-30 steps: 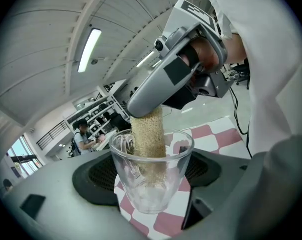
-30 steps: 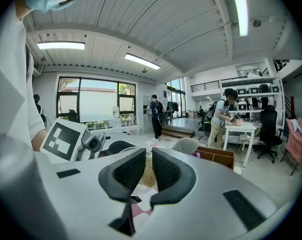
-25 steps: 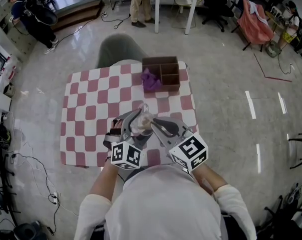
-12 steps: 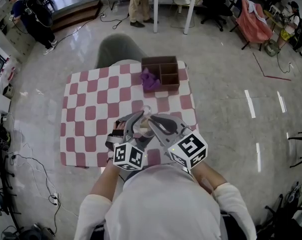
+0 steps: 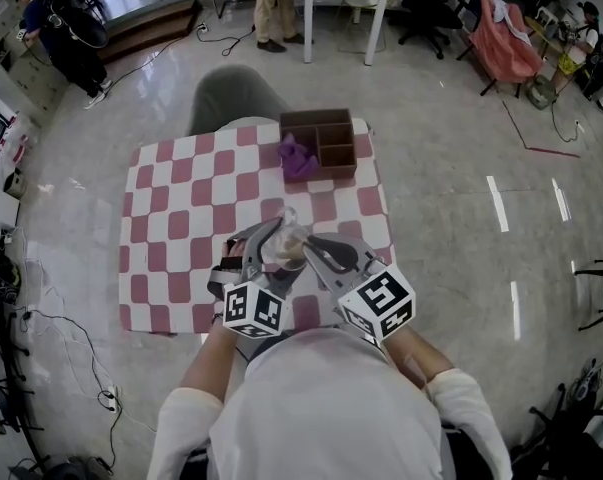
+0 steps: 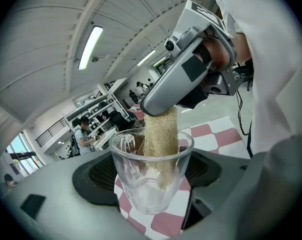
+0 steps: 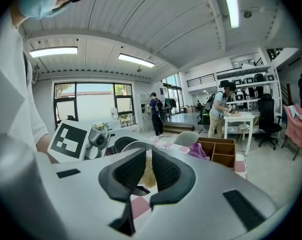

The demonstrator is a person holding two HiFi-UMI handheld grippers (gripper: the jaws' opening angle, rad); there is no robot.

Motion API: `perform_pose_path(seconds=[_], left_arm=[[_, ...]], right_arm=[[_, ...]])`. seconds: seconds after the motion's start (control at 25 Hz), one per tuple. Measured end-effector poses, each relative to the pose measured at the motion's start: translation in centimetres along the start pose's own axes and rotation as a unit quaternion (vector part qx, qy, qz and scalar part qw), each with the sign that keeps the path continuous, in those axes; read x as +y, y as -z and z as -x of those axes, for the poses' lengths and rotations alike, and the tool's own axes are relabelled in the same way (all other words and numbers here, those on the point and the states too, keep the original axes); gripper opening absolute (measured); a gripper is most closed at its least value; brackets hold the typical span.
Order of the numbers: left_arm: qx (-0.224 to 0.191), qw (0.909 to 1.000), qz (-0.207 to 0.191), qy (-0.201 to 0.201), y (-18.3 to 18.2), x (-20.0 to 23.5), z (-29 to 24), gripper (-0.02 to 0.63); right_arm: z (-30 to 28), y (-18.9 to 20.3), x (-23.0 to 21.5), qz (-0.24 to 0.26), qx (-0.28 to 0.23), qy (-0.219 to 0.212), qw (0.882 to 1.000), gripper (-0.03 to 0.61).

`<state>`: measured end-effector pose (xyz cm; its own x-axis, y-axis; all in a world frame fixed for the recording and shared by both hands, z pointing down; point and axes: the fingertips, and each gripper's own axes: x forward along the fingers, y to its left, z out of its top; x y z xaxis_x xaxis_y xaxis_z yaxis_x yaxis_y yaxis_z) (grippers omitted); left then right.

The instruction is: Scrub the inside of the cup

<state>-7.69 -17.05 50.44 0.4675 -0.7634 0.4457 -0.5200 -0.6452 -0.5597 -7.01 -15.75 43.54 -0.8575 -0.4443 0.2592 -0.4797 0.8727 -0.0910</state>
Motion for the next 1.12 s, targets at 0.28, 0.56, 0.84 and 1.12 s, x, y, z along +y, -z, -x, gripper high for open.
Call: perform_pose_path(seconds=[0.28, 0.56, 0.84, 1.12], left_arm=[[-0.004, 0.9999, 0.014, 0.004, 0.1, 0.1, -0.4, 0.377], [-0.012, 0.9996, 0.018, 0.018, -0.3, -0.9, -0.6, 0.377], [-0.011, 0.9993, 0.032, 0.015, 0.5, -0.5, -0.4, 0.377], [-0.008, 0.9985, 0.054, 0.004, 1.5, 0.7, -0.5, 0.377]], right_arm=[[0.1, -0.5, 1.1, -0.038, -0.027, -0.023, 0.999, 0.057], [0.1, -2.3, 0.0, -0.021, -0.050, -0.002, 0.999, 0.057], [0.4, -1.6, -1.2, -0.028, -0.045, 0.019, 0.998, 0.057], [0.4, -0.9, -0.7, -0.038, -0.040, 0.015, 0.998, 0.057]])
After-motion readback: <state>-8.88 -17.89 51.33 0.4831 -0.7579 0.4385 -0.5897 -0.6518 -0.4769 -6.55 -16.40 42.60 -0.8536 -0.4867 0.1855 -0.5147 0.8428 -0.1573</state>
